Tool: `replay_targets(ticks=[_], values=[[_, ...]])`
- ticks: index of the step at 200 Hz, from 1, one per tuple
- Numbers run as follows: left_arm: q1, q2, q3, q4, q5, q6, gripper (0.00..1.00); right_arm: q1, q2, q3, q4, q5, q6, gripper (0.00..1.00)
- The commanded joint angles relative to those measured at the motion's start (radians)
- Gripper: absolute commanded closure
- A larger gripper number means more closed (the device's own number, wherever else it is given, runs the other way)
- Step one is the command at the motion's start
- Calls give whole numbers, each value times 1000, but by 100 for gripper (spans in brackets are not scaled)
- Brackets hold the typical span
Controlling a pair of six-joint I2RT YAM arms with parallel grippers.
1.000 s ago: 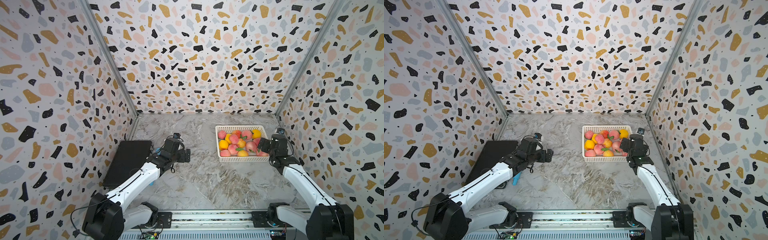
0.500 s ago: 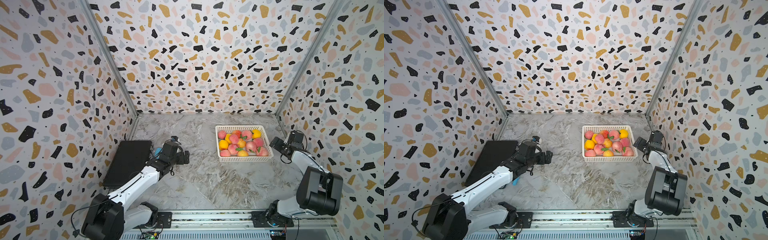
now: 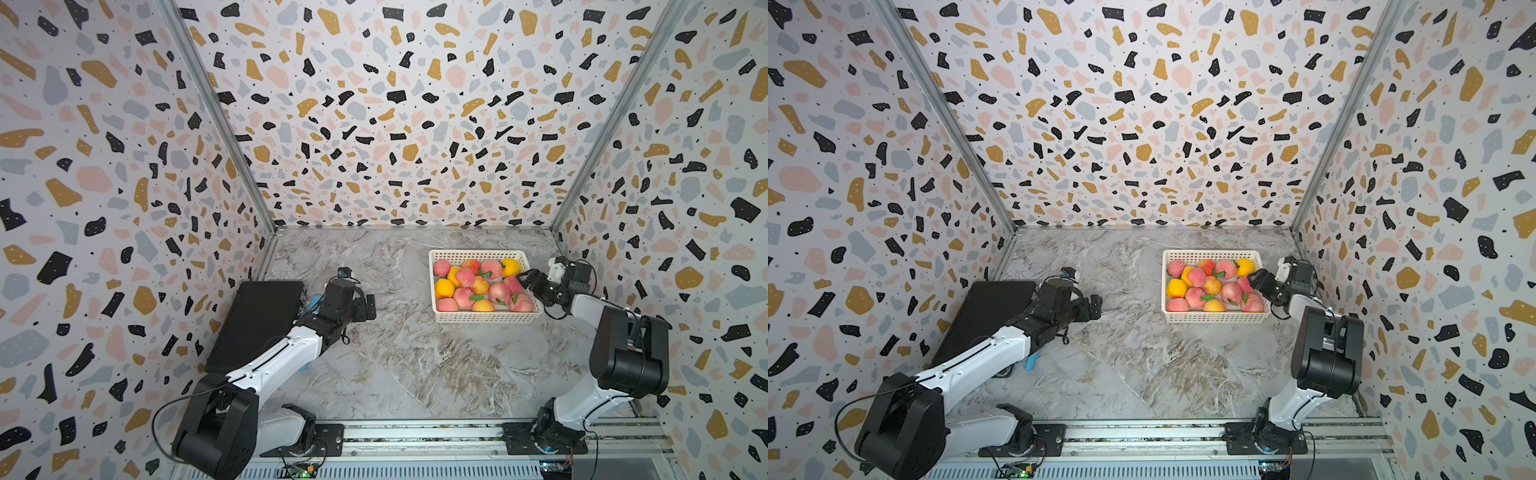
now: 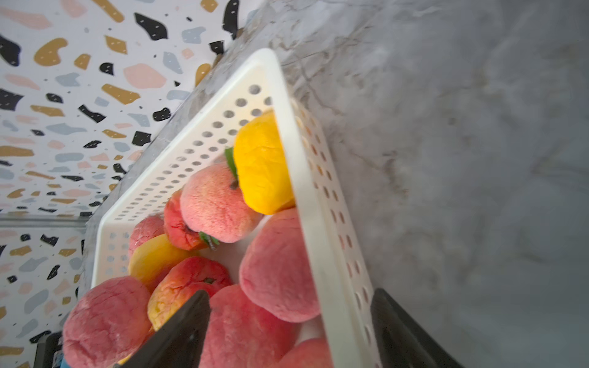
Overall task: Put the peaches into the basket
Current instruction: Move the basket to the center of the board.
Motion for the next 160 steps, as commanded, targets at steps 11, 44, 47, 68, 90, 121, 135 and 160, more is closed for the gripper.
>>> replay_targets(ticks=[11,44,47,68,90,121,135,160], values=[[9,60,27,86,16,-35,1,79,-4,21,41,-54,17,20],[10,74,32,88,6,-30,1,140,16,80,-62,-17,-55,22],[10,72,35,84,0,-27,1,143,14,91,-92,0,-71,22],[10,43,48,70,-37,12,1,140,-34,121,-262,164,-149,22],[12,24,56,92,-81,47,1,140,-114,97,-316,343,-220,18],[36,2,55,133,-166,134,1,140,-215,-31,-185,516,-279,13],[62,-25,30,173,-212,182,1,140,-239,-112,-32,583,-296,12],[138,-62,-51,309,-176,249,1,140,-240,-256,183,714,-305,10]])
